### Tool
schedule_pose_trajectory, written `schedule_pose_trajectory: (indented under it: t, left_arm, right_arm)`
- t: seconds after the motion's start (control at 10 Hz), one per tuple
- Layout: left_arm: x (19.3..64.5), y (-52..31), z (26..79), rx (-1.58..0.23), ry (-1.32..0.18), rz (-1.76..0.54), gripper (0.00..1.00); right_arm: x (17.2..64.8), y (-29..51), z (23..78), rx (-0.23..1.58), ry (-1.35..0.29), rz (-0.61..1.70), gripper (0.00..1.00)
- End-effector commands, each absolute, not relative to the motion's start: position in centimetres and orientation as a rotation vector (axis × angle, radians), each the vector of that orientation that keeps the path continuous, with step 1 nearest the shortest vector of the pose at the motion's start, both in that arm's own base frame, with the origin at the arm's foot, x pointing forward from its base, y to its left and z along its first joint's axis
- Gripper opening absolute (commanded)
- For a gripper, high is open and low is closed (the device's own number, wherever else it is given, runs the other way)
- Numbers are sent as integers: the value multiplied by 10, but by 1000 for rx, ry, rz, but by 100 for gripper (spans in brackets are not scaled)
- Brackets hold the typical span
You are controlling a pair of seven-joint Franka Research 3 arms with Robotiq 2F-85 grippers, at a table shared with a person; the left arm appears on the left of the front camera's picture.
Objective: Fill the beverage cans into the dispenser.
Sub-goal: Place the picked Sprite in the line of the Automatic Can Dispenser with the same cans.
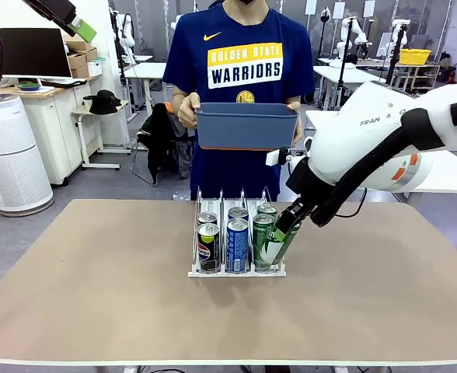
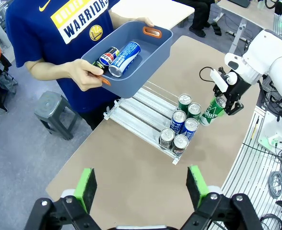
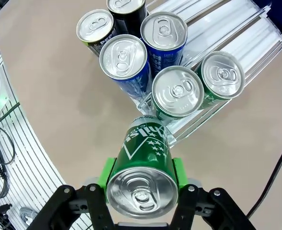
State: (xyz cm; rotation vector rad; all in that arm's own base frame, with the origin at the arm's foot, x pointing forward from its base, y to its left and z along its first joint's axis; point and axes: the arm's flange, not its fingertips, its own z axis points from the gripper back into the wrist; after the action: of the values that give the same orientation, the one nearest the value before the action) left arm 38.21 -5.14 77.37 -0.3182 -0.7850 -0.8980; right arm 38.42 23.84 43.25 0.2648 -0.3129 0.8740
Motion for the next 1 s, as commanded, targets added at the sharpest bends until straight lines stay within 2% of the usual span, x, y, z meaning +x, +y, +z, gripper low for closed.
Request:
schedule_pose_trajectory:
  t: [0.0, 0.6, 0.9]
  left_arm:
    - [381, -52, 772, -314, -782, -898, 100]
    - [381, -52, 772, -314, -782, -898, 100]
    - [381, -52, 772, -314, -782, -898, 100]
  right_arm:
    - [403, 247, 430, 280, -401, 882, 58]
    - [421, 257, 417, 191, -504, 873, 58]
    - [428, 257, 403, 181, -388, 886, 58]
